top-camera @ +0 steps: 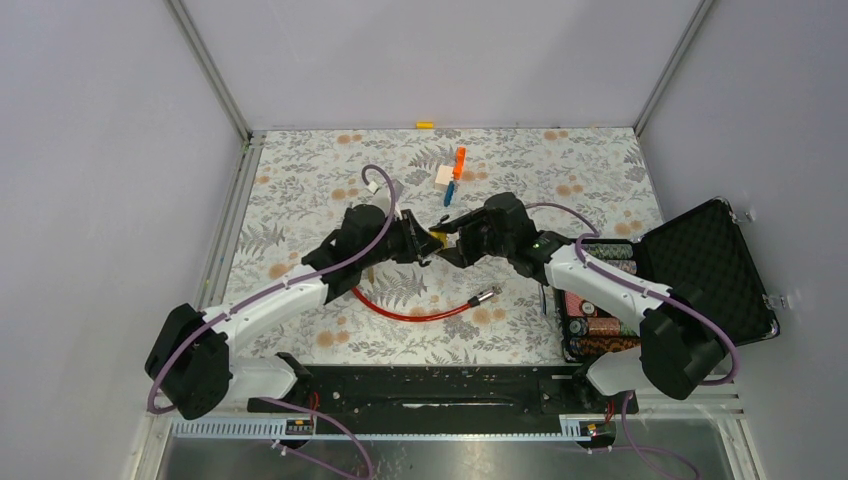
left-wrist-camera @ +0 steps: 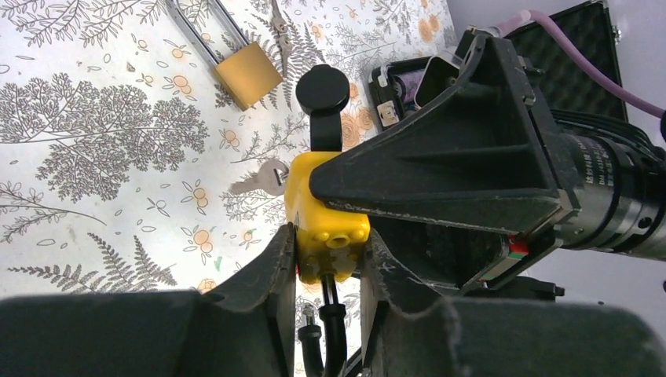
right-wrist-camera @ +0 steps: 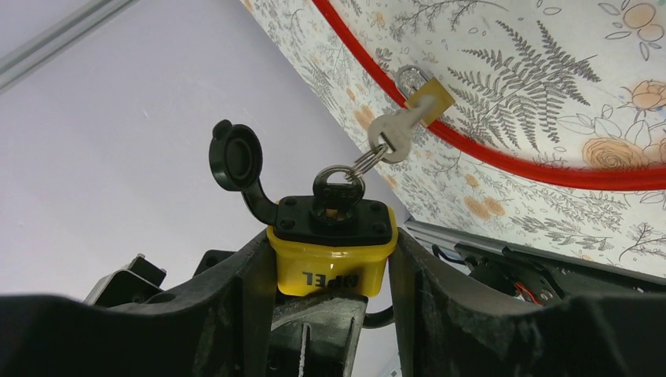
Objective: Lock with the key
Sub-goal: Pick up the lock from the center of the board.
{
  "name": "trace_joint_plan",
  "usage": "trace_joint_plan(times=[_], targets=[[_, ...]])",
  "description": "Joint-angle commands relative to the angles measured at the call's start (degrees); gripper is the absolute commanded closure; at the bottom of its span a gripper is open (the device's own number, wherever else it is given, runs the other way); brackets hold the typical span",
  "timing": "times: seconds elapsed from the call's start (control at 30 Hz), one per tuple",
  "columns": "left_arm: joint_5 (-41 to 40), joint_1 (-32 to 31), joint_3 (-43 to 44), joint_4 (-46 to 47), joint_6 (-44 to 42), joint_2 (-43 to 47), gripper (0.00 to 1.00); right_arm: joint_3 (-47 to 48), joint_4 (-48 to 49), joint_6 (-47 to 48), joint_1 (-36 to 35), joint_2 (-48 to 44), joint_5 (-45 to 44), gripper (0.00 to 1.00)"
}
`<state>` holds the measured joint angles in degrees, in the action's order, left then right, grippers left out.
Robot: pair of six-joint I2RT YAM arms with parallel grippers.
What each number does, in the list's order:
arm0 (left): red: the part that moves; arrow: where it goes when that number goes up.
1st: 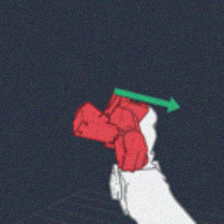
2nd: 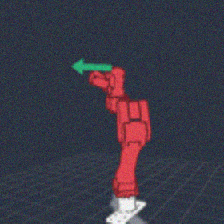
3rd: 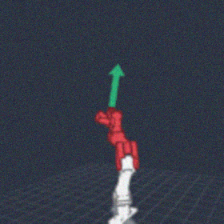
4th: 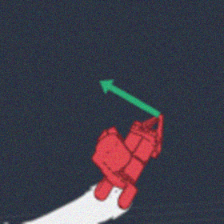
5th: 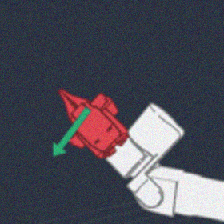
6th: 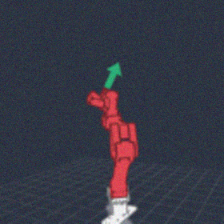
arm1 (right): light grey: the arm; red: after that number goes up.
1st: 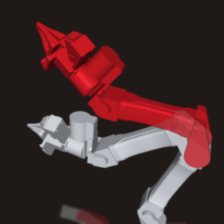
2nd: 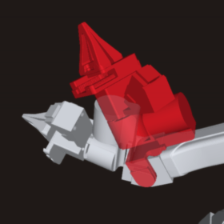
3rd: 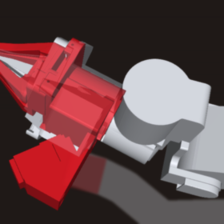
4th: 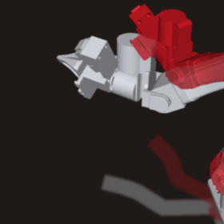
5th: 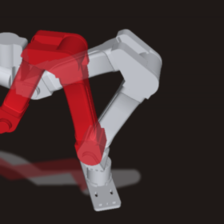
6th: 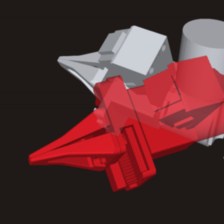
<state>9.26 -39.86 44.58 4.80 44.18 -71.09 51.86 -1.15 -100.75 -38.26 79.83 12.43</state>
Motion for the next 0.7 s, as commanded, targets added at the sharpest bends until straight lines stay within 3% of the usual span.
trace_joint_plan(times=[0.0, 0.03, 0.23, 0.33, 0.47, 0.57, 0.67], targets=[[-0.5, 0.2, 3.3, -0.1, 0.6, -1.6, 0.95, 1.7, 3.3, 1.0, -0.3, -1.0, 0.6, 0.85], [-1.1, 0.2, 3.7, -0.7, 0.9, -1.8, 1.00, 1.7, 3.0, 1.4, -0.3, -0.9, 0.4, 0.80], [-5.5, 0.3, 5.3, -3.0, 2.0, -1.4, 1.00, -0.9, 1.5, 7.9, -0.4, -4.5, -7.2, 0.23], [-8.6, 0.3, 6.6, -5.2, 2.7, -1.0, 1.00, -2.5, -2.8, 13.2, -0.5, -8.4, -13.6, 0.07], [-14.8, 0.6, 9.6, -11.3, 2.5, -1.5, 1.00, -4.7, -2.8, 22.2, -0.5, -14.5, -21.2, 0.05], [-17.2, 1.2, 11.2, -14.0, 4.0, -1.6, 1.00, -1.7, -2.8, 37.8, -2.1, -15.9, -25.0, 0.15], [-17.3, 2.0, 12.4, -15.9, 6.4, -1.9, 1.00, 2.4, -3.1, 57.5, -10.1, -15.0, -33.0, 0.22]])
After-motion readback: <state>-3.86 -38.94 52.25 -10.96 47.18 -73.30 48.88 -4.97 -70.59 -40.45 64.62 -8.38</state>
